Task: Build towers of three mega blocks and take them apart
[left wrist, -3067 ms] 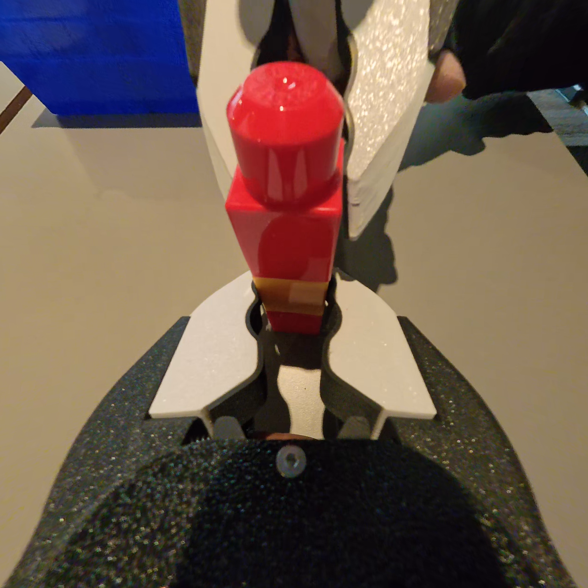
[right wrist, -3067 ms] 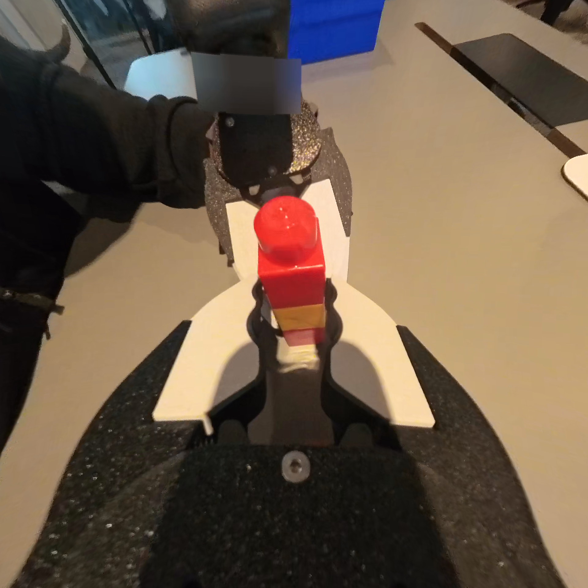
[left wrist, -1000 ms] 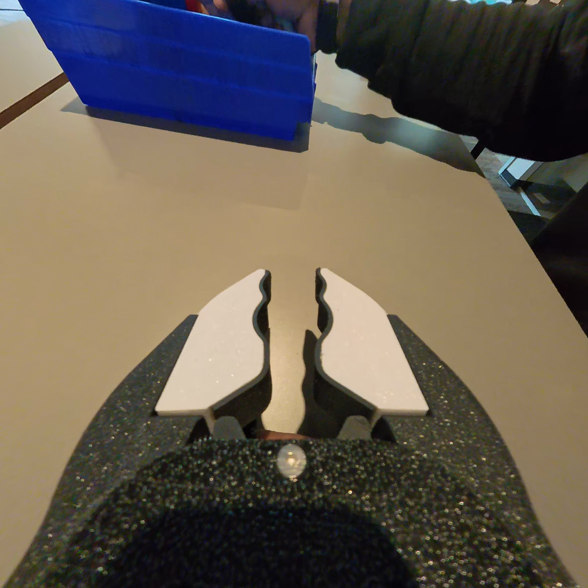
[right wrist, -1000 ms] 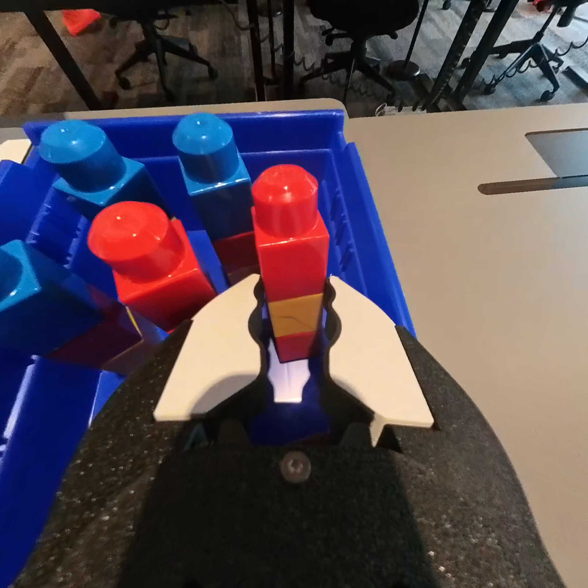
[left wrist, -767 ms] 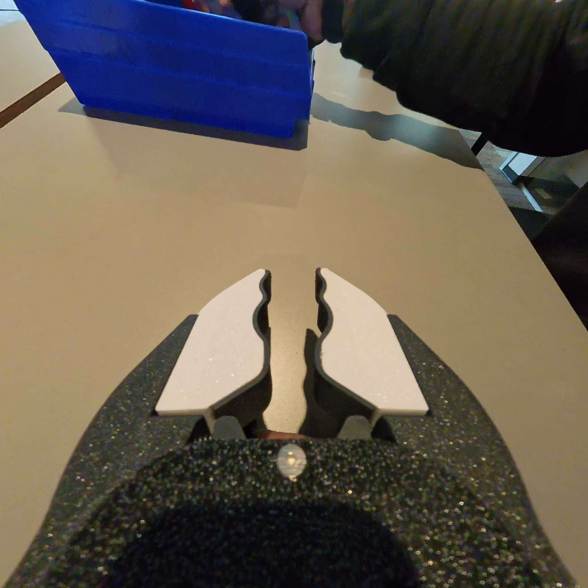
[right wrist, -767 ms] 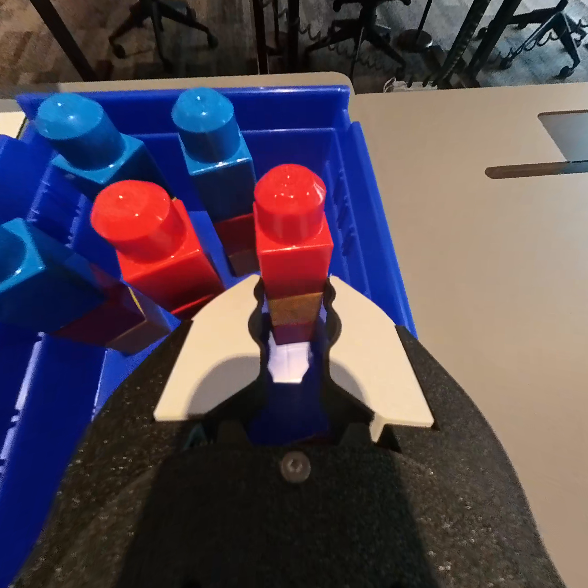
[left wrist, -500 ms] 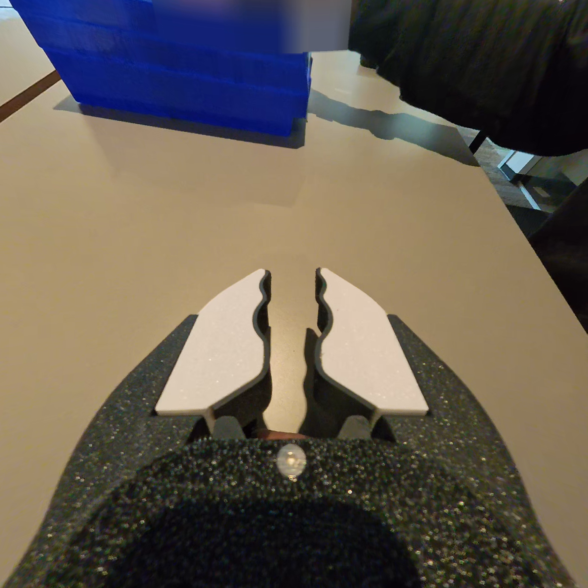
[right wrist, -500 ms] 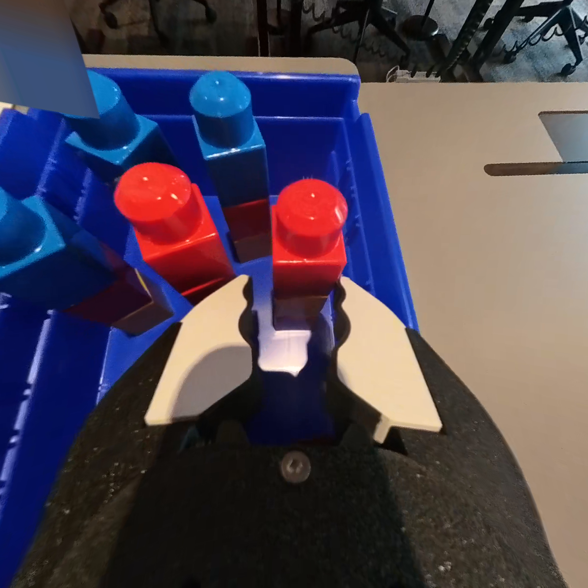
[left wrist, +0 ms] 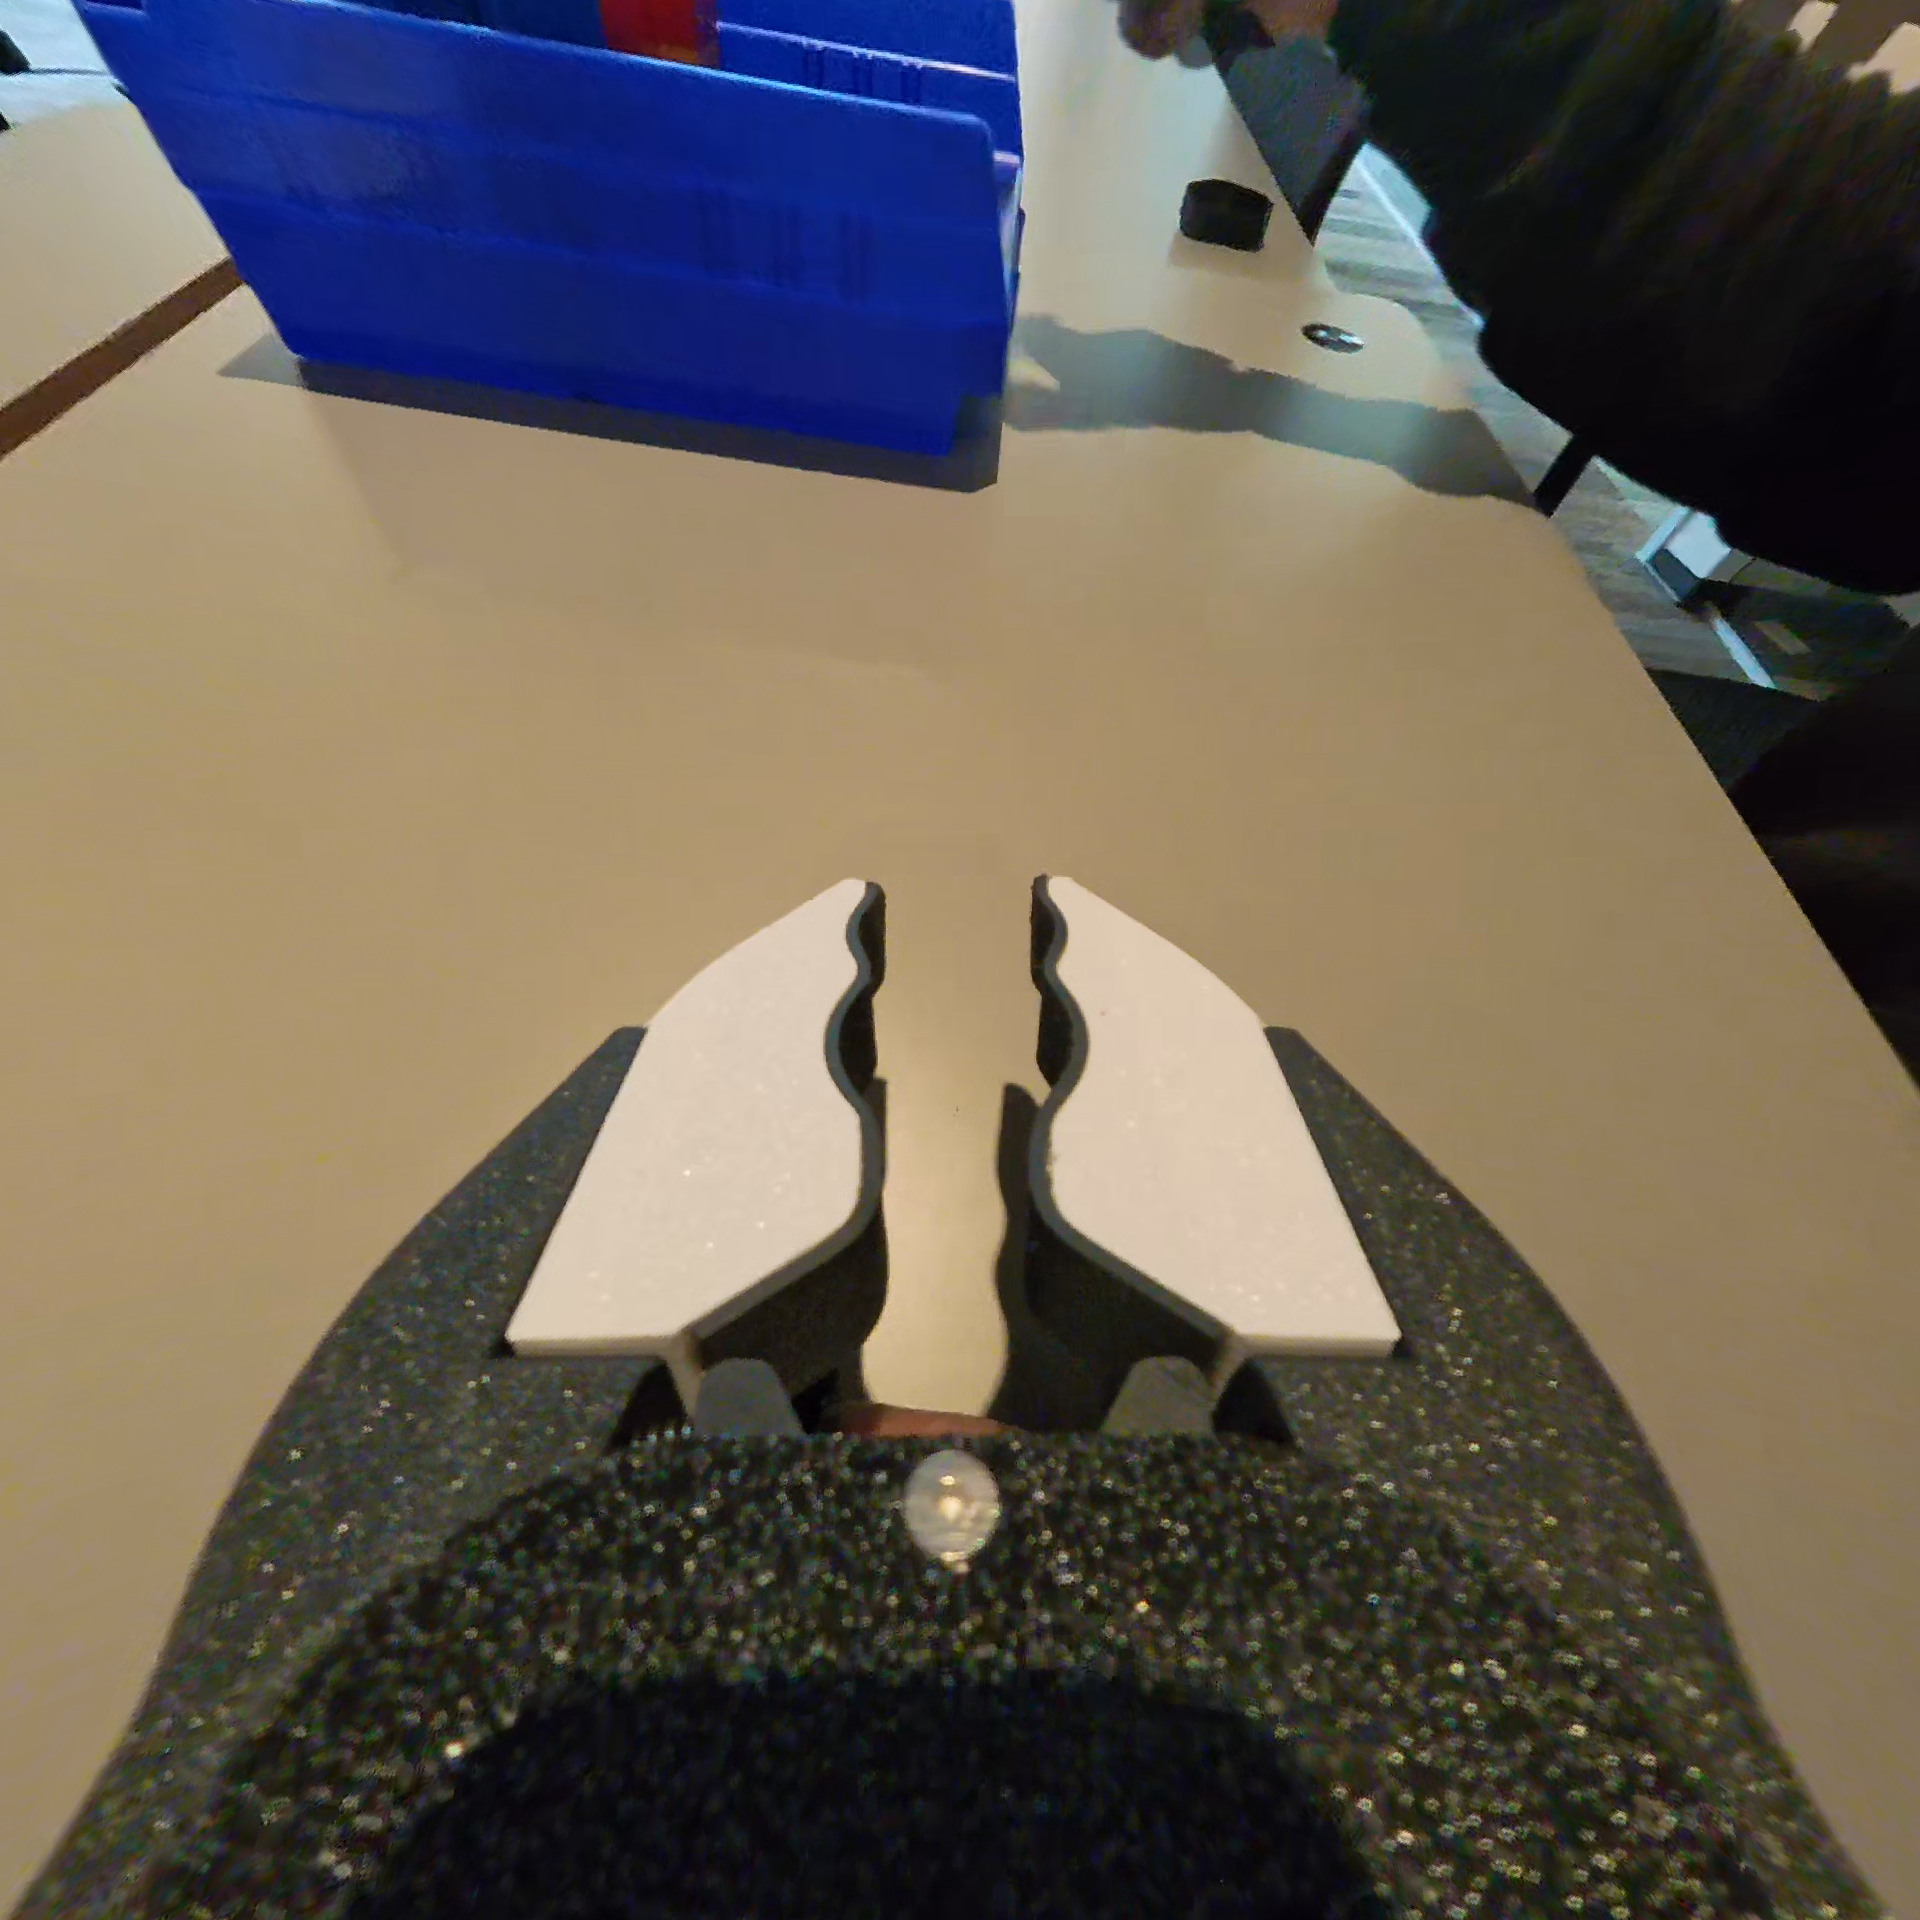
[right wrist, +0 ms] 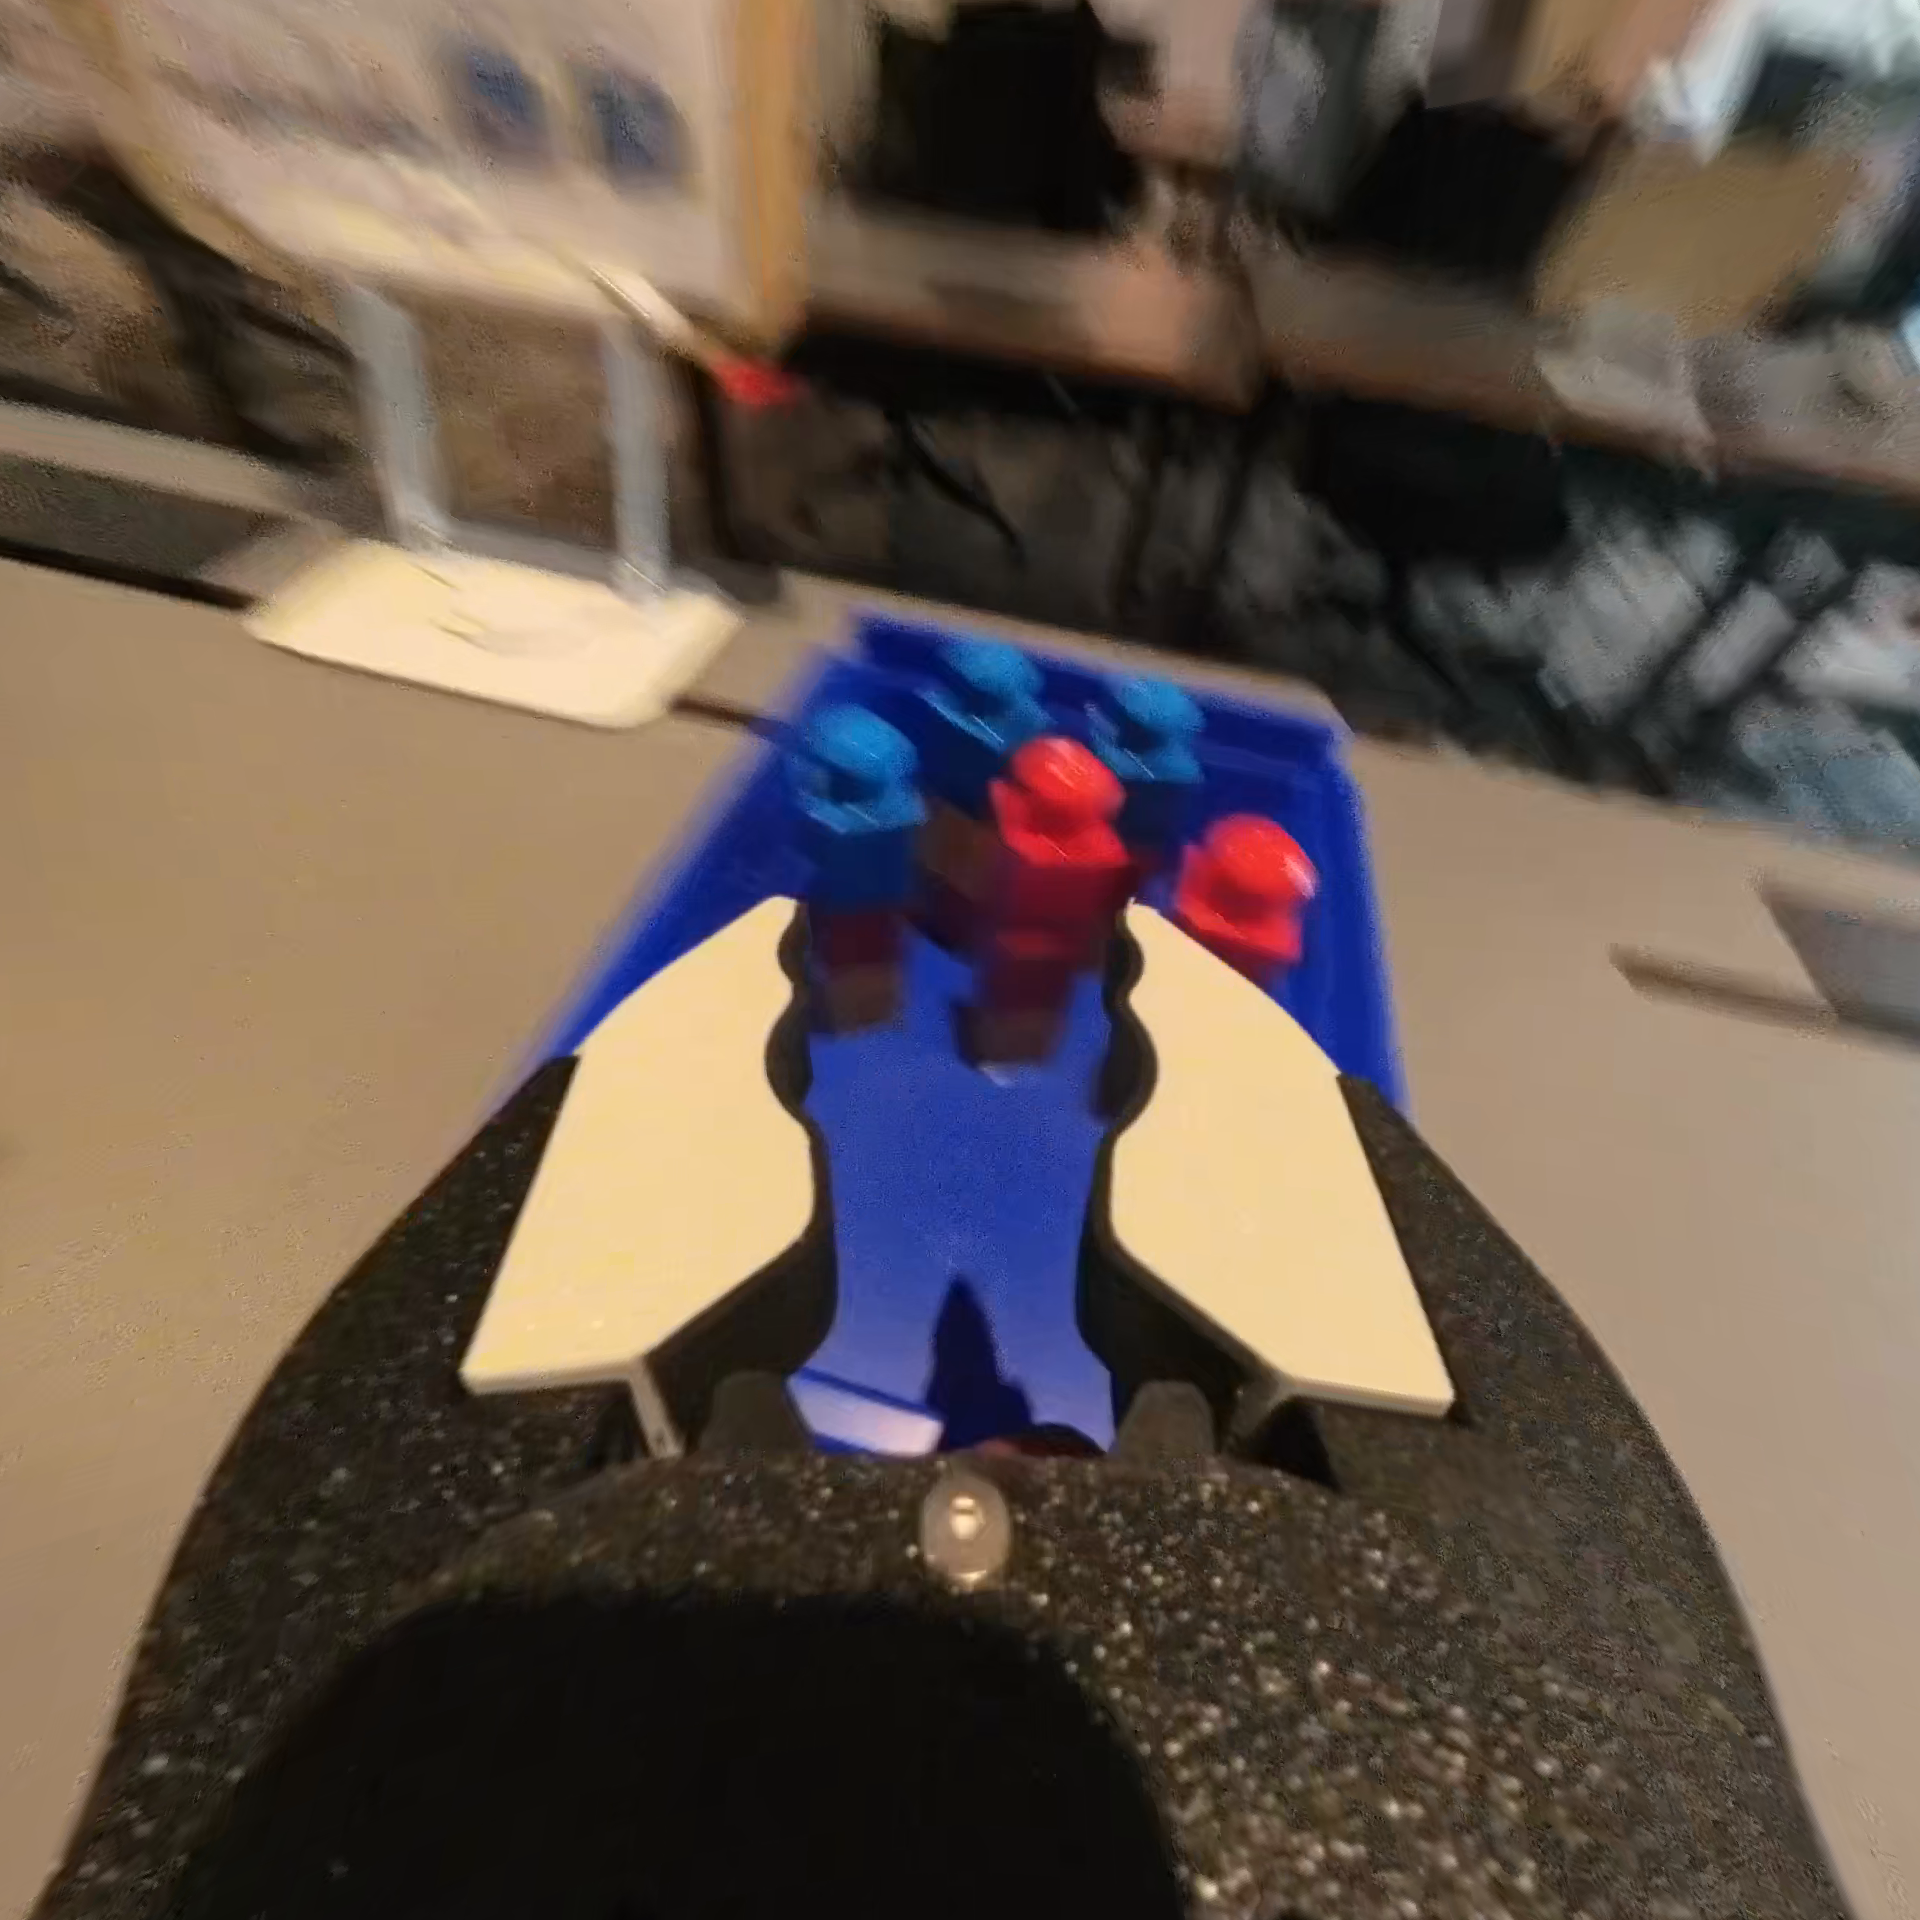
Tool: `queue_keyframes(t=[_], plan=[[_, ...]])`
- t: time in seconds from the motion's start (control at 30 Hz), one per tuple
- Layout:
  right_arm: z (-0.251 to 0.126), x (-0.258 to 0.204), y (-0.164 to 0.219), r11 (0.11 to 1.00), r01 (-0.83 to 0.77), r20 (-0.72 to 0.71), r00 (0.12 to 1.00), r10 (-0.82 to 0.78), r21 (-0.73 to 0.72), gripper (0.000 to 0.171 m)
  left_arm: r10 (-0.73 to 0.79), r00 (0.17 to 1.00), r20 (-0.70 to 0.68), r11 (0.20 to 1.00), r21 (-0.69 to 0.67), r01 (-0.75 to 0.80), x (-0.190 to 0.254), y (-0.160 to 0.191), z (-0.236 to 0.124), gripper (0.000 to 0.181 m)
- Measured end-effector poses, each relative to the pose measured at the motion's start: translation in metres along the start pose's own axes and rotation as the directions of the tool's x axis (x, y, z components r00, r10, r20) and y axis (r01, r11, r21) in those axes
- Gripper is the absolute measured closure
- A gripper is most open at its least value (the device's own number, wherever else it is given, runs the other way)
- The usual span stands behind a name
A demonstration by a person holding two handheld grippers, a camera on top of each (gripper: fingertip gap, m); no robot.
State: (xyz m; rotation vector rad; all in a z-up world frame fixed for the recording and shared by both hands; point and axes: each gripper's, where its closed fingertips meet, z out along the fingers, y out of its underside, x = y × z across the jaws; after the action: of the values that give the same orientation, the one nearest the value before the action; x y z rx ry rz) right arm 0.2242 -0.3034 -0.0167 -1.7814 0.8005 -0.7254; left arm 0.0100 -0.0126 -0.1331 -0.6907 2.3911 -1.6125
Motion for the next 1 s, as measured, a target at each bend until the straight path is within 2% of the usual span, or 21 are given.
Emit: queue_keyframes(t=[0.07, 0.17, 0.3, 0.47, 0.57, 0.67, 0.77, 0.83, 0.9, 1.0], plan=[[-0.02, -0.052, -0.03, 0.983, 0.035, 0.171, 0.983, -0.066, 0.178, 0.12, 0.006, 0.999, 0.038, 1.0, 0.027, -0.007, -0.003, -0.002, -0.005, 0.154], [-0.032, -0.133, -0.041, 0.956, 0.083, 0.361, 0.914, -0.185, 0.281, 0.118, 0.011, 0.991, 0.135, 0.995, 0.095, -0.024, -0.012, -0.008, -0.018, 0.153], [-0.018, -0.237, -0.023, 0.951, 0.09, 0.57, 0.782, -0.251, 0.295, 0.116, 0.011, 0.947, 0.322, 0.985, 0.161, -0.067, -0.023, -0.012, -0.048, 0.152], [0.009, -0.326, 0.017, 0.963, 0.072, 0.71, 0.661, -0.241, 0.259, 0.132, 0.07, 0.811, 0.581, 0.983, 0.098, -0.155, -0.021, -0.01, -0.112, 0.152], [0.012, -0.351, 0.04, 0.966, 0.118, 0.733, 0.632, -0.252, 0.23, 0.142, 0.097, 0.689, 0.718, 0.989, 0.008, -0.147, -0.01, -0.005, -0.169, 0.152], [0.009, -0.357, 0.054, 0.963, 0.146, 0.743, 0.614, -0.267, 0.226, 0.148, 0.097, 0.546, 0.832, 0.995, -0.065, -0.078, 0.004, -0.001, -0.24, 0.153], [0.007, -0.355, 0.053, 0.969, 0.118, 0.751, 0.613, -0.244, 0.219, 0.15, -0.029, 0.385, 0.922, 0.993, -0.018, 0.118, 0.007, 0.011, -0.324, 0.148], [0.008, -0.353, 0.053, 0.977, 0.097, 0.764, 0.611, -0.208, 0.189, 0.149, -0.067, 0.292, 0.954, 0.986, 0.018, 0.167, 0.007, 0.012, -0.378, 0.145], [0.009, -0.352, 0.052, 0.981, 0.08, 0.77, 0.609, -0.189, 0.178, 0.15, -0.089, 0.235, 0.968, 0.973, 0.034, 0.23, 0.0, 0.019, -0.425, 0.145], [0.007, -0.353, 0.052, 0.981, 0.084, 0.781, 0.594, -0.192, 0.178, 0.151, -0.091, 0.18, 0.98, 0.928, 0.019, 0.371, -0.029, 0.051, -0.483, 0.142]])
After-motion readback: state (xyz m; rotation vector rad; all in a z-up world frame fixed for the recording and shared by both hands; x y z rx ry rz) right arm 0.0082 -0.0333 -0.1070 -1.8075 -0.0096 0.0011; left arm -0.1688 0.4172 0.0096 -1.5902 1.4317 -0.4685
